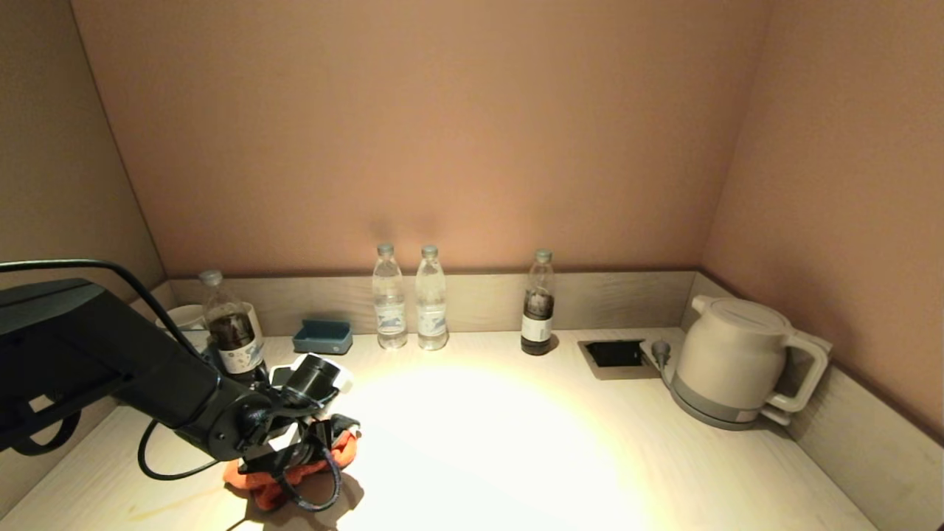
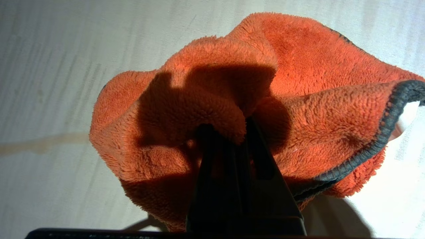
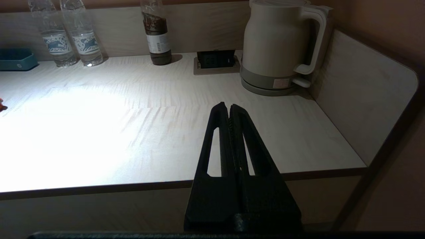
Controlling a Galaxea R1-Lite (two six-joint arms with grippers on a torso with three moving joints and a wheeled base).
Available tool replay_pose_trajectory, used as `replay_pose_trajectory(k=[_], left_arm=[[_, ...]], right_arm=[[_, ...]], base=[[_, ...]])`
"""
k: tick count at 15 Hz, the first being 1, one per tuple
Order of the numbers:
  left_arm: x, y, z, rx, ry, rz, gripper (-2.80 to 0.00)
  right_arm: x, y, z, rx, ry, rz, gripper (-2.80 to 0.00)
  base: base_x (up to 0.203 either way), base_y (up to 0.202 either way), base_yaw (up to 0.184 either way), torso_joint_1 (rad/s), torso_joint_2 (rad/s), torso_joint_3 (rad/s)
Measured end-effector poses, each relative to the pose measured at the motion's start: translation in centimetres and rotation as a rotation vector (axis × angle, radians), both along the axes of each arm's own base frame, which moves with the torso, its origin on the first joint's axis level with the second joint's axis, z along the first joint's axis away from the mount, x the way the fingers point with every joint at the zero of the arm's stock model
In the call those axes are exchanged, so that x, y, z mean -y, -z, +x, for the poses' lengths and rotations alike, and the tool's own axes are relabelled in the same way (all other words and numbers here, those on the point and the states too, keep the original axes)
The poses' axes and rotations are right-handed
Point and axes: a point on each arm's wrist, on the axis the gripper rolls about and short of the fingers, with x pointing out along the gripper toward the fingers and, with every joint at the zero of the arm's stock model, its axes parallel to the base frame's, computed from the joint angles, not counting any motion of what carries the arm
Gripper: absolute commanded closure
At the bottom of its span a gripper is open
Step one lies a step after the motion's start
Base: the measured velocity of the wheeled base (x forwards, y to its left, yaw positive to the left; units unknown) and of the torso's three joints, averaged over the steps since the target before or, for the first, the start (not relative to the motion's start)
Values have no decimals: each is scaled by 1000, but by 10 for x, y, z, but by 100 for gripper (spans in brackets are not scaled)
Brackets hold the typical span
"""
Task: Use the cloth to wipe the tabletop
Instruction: Sweep the stains on the table
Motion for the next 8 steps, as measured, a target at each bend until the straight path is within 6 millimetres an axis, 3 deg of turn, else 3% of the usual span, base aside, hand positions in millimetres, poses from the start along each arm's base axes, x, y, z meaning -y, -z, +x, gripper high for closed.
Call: replay_pose_trajectory(k=[8], left_arm=[[-37, -6, 15, 16, -107, -10, 0]], right_arm=[[0, 0, 0, 0, 0, 0, 0]], base=[[0, 0, 0, 0, 0, 0]])
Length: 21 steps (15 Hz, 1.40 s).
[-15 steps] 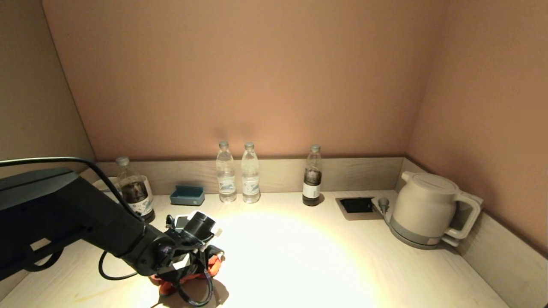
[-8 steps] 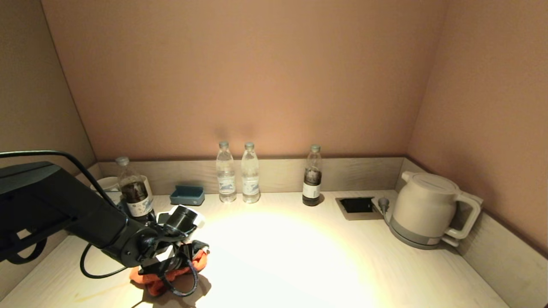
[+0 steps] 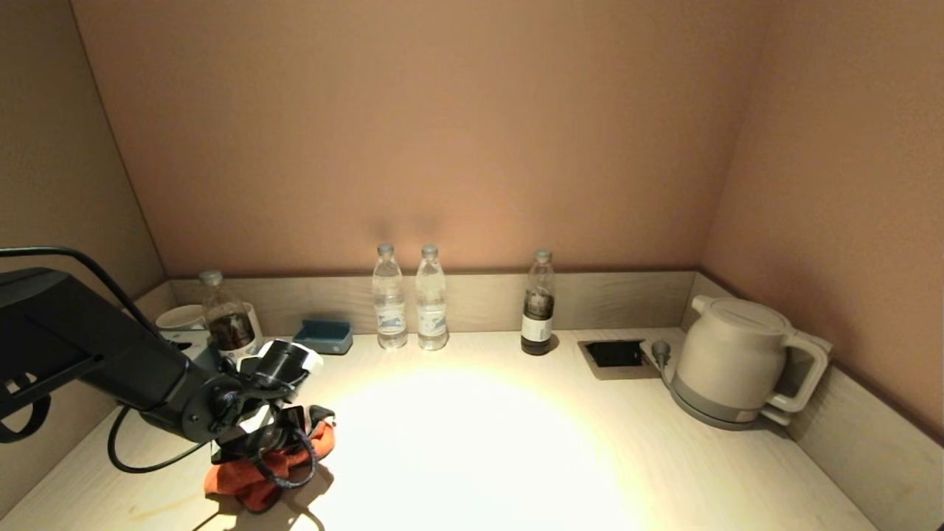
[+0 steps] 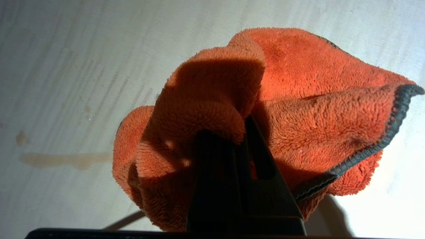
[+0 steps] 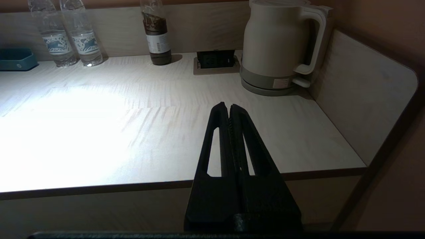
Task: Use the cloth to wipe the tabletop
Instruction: Sweep the stains on the table
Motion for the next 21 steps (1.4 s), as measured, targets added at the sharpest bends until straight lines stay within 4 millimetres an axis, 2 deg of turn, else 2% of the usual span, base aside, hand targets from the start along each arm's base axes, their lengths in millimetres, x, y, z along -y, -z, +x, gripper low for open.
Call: replay_pose_trajectory(k=[21], left_arm=[[-70, 0, 23, 55, -162, 9, 0]], right_arm=[[0, 0, 0, 0, -1, 0, 0]], base=[[0, 0, 0, 0, 0, 0]])
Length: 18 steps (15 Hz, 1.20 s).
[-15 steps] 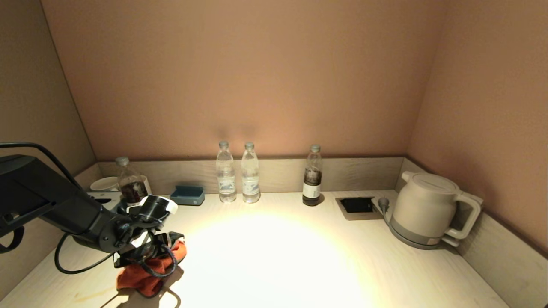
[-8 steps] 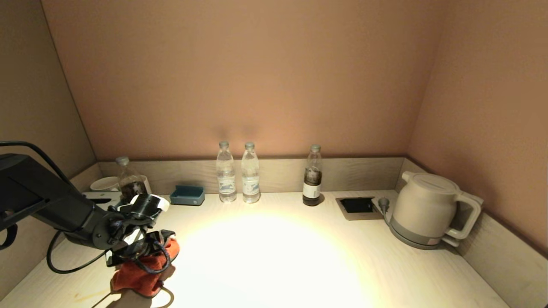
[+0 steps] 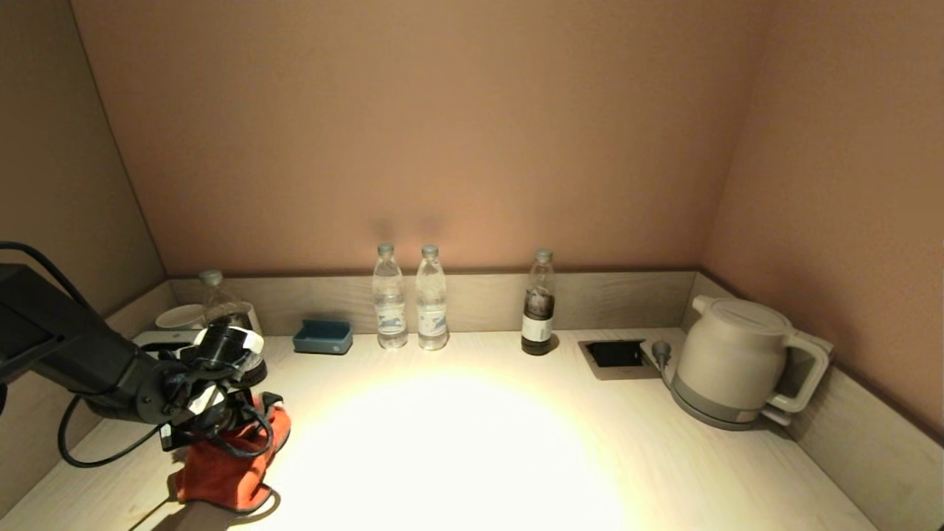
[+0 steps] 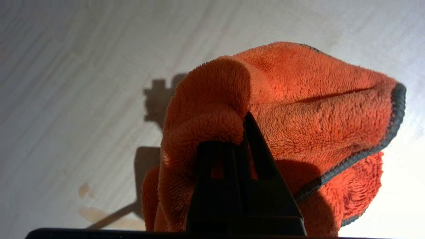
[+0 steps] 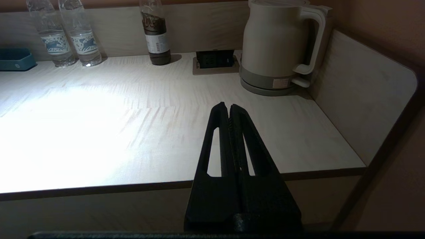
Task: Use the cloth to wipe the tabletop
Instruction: Sweep the stains on the table
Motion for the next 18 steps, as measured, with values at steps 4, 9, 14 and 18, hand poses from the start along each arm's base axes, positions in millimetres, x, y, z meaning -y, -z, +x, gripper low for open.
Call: replay_pose_trajectory(k=[4, 9, 14, 18], left_arm=[[-7, 0, 1, 12, -13, 2, 0], [-18, 4, -7, -20, -40, 7, 0], [-19, 10, -30, -38, -30, 13, 0], [-19, 7, -47, -30, 1, 7, 0]], right_arm=[[0, 0, 0, 0, 1, 0, 0], [0, 0, 0, 0, 1, 0, 0], [0, 0, 0, 0, 0, 0, 0], [0, 0, 0, 0, 1, 1, 0]], base=[[0, 0, 0, 0, 0, 0], [0, 0, 0, 0, 0, 0], [0, 0, 0, 0, 0, 0], [0, 0, 0, 0, 0, 0]])
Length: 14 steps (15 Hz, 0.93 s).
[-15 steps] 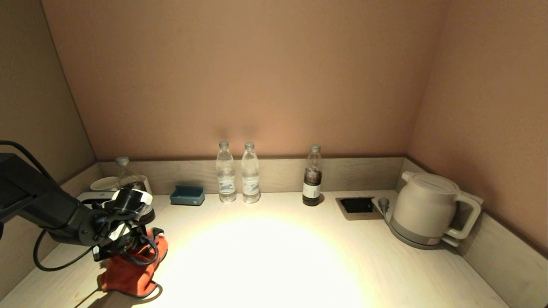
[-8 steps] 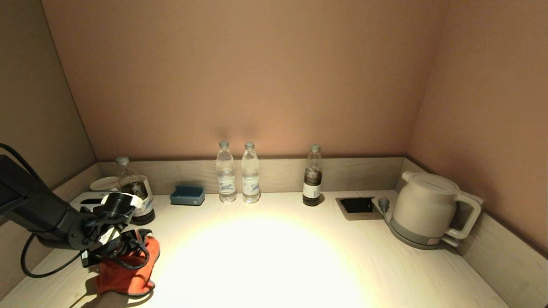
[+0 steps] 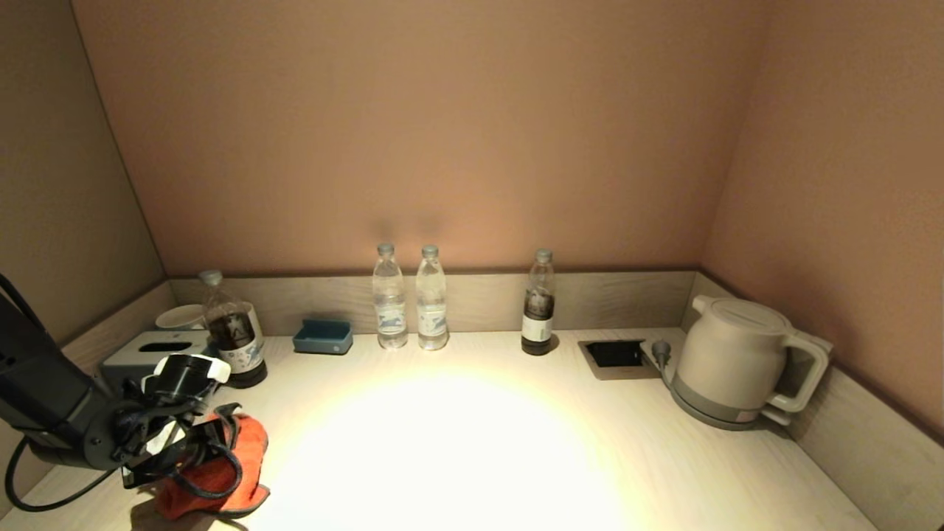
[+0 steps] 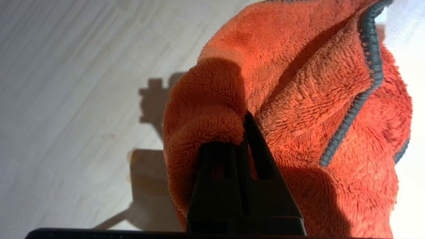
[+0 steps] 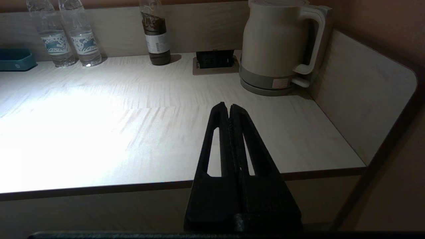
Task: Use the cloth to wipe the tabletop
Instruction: Sweep the stains on the table
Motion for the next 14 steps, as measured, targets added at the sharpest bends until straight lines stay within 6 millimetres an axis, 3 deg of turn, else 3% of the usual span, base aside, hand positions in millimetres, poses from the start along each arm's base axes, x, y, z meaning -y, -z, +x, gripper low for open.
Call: replay_pose_trajectory(k=[7, 14], left_arm=[[-2, -2, -33, -19, 23, -31, 0], [-5, 11, -63, 0, 57, -22, 0]], right_arm=[[0, 0, 0, 0, 0, 0, 0], [0, 0, 0, 0, 0, 0, 0]], base=[[0, 0, 0, 0, 0, 0], [0, 0, 0, 0, 0, 0]])
